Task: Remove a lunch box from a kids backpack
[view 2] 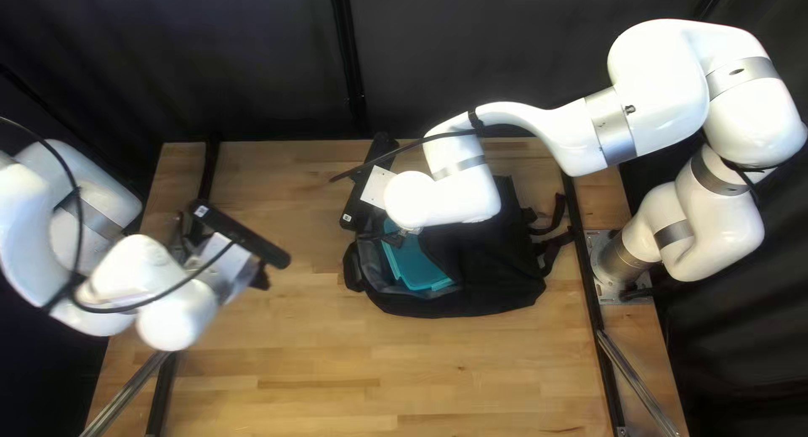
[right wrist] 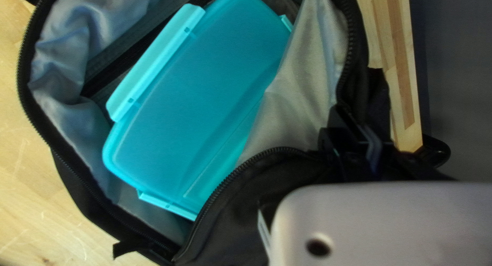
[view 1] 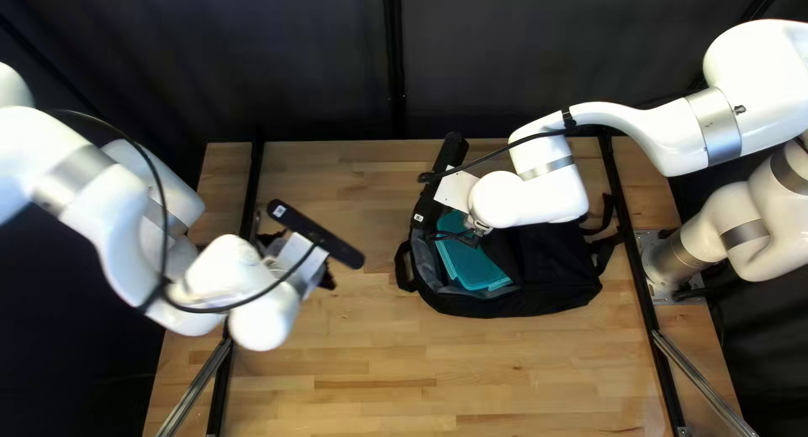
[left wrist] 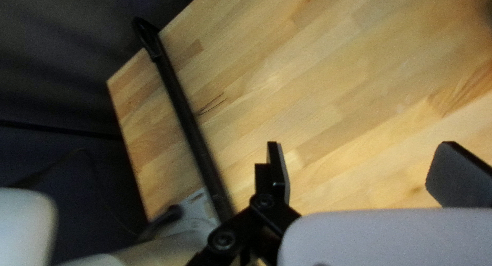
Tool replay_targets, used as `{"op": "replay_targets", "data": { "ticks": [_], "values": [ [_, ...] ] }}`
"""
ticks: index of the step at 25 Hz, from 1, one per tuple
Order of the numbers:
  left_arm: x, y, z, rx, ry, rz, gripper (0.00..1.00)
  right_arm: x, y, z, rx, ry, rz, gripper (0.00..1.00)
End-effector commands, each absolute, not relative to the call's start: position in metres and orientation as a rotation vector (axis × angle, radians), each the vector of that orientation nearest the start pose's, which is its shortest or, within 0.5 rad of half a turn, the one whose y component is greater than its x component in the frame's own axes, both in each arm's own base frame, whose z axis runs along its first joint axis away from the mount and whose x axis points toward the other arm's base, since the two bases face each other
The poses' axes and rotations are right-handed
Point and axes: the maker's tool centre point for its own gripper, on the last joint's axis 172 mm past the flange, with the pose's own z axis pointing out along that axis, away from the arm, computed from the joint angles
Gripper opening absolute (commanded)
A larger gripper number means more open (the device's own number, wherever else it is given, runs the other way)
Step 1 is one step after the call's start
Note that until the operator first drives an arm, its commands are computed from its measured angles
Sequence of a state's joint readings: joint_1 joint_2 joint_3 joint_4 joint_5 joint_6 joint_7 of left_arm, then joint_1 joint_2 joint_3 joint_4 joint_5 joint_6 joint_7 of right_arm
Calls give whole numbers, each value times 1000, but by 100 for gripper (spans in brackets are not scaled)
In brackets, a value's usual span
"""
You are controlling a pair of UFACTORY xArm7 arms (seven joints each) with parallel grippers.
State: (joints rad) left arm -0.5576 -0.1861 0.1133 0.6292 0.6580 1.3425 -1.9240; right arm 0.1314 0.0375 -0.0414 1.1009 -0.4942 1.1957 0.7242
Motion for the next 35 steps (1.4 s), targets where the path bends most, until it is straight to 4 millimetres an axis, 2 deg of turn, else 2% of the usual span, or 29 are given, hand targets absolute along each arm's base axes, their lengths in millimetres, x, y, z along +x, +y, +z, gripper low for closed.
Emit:
{"op": "replay_targets", "data": {
  "ticks": [1,7,12,17,24,30,35],
  "values": [
    [317,28,123,-1954,-1506,-407,100,462,-64,207,-3521,752,-122,0],
    [326,27,100,-1869,-1693,-377,100,463,-64,209,-3517,762,-135,0],
    [333,38,85,-1809,-1837,-347,100,461,-64,211,-3518,769,-144,0],
    [343,45,82,-1772,-1949,-331,100,460,-64,212,-3518,777,-149,0],
    [365,37,72,-1771,-2021,-301,100,458,-66,216,-3521,789,-152,0],
    [374,33,71,-1770,-2066,-288,100,457,-67,216,-3522,800,-152,0],
    [374,28,93,-1775,-2154,-318,100,457,-67,216,-3519,812,-152,0]
  ]
}}
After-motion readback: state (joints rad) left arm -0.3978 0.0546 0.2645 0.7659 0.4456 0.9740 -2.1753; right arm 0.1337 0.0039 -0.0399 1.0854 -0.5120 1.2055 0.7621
